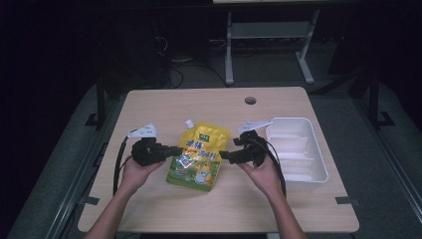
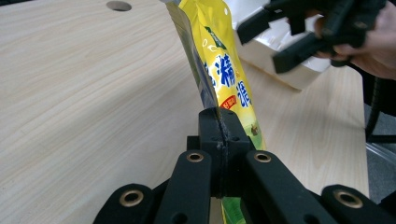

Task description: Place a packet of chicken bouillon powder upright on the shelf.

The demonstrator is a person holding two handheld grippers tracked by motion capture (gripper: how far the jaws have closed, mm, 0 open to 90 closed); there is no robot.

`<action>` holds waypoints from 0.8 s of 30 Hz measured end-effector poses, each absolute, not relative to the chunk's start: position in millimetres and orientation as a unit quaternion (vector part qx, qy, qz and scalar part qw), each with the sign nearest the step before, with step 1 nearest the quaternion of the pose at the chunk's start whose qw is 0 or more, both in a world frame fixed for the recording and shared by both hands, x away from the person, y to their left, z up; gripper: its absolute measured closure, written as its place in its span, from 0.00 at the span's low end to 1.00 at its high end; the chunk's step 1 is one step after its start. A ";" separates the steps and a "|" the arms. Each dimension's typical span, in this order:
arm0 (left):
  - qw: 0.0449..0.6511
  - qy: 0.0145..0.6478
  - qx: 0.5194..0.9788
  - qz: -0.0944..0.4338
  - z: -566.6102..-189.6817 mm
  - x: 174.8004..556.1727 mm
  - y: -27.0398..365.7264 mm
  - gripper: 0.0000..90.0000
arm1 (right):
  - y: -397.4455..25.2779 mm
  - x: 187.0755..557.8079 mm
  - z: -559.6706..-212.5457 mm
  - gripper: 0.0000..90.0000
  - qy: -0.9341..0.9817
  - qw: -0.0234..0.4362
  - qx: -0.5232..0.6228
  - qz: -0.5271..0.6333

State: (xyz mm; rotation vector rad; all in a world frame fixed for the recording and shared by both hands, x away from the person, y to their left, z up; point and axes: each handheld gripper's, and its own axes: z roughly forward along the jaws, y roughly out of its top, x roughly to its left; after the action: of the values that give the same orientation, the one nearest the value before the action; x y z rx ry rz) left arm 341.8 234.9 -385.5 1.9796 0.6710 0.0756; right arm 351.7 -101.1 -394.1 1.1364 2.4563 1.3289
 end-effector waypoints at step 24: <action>0.513 0.225 0.827 0.045 -384.7 311.5 237.4 1.00 | -84.6 354.4 -400.5 0.73 0.805 -0.071 0.280 0.519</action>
State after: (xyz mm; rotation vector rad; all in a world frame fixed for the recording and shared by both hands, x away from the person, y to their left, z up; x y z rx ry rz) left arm 311.5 237.4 -384.7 1.9901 0.5404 0.1072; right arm 354.4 -84.6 -400.5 0.9208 2.6493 1.7072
